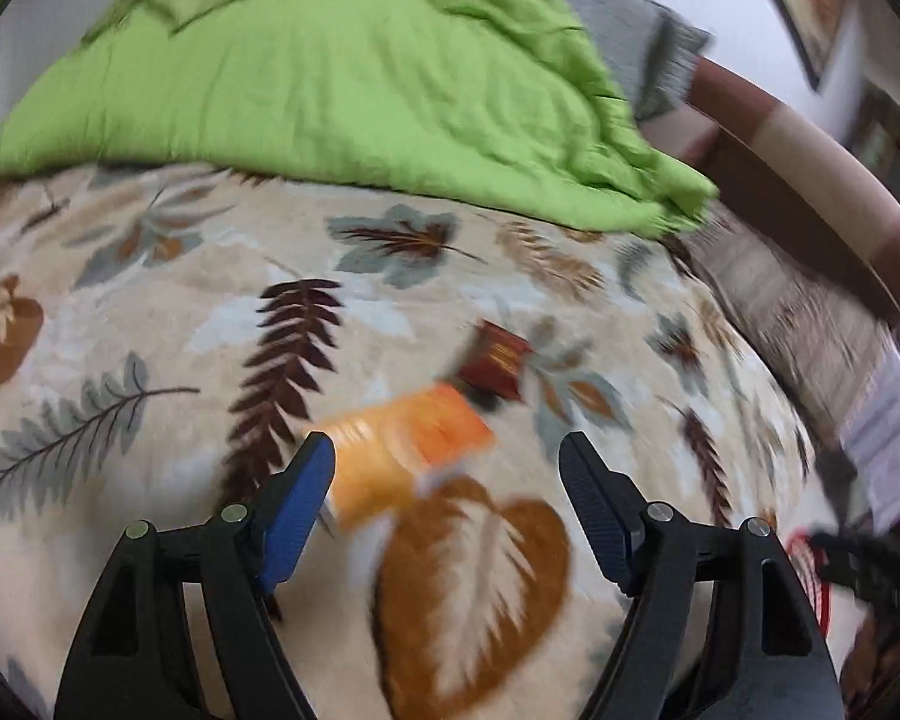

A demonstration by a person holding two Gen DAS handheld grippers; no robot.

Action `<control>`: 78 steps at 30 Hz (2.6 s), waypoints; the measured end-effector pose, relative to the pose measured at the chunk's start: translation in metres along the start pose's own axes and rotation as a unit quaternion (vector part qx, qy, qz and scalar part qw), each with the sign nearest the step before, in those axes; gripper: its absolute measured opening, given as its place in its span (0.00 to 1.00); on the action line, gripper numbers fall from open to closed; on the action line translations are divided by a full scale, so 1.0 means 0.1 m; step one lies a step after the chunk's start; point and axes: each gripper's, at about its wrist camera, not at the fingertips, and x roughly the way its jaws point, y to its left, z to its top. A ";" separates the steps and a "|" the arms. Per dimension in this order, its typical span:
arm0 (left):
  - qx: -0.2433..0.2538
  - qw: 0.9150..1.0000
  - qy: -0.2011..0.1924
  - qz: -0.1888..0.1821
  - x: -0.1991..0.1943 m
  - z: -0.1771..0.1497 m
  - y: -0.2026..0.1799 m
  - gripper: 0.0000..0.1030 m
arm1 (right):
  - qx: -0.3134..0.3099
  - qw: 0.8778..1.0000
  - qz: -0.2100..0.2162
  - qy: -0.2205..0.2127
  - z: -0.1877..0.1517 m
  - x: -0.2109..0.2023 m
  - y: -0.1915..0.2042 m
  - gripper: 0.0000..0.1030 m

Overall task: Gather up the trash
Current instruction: 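Return both open tools to the orange box and red wrapper on the bed, then grasp the orange medicine box with the left tool while the right tool grasps the red candy wrapper, then lift the orange box with the left tool while the right tool lifts the red wrapper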

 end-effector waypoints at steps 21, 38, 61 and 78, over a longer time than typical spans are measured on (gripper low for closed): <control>0.048 0.992 0.104 -0.049 0.48 -0.26 -0.33 0.74 | 0.024 1.000 -0.005 0.012 0.04 0.15 -0.23 0.54; -0.019 0.989 -0.014 0.147 0.18 -0.57 -0.34 0.43 | 0.005 1.000 0.015 0.017 0.59 0.58 0.09 0.58; -0.063 0.981 -0.061 0.174 0.07 -0.70 -0.06 0.43 | 0.138 0.982 -0.025 0.124 1.51 2.72 0.44 0.55; -0.021 0.984 -0.077 0.156 -0.08 -0.82 -0.37 0.43 | -0.035 0.999 -0.022 0.029 0.75 1.39 0.47 0.38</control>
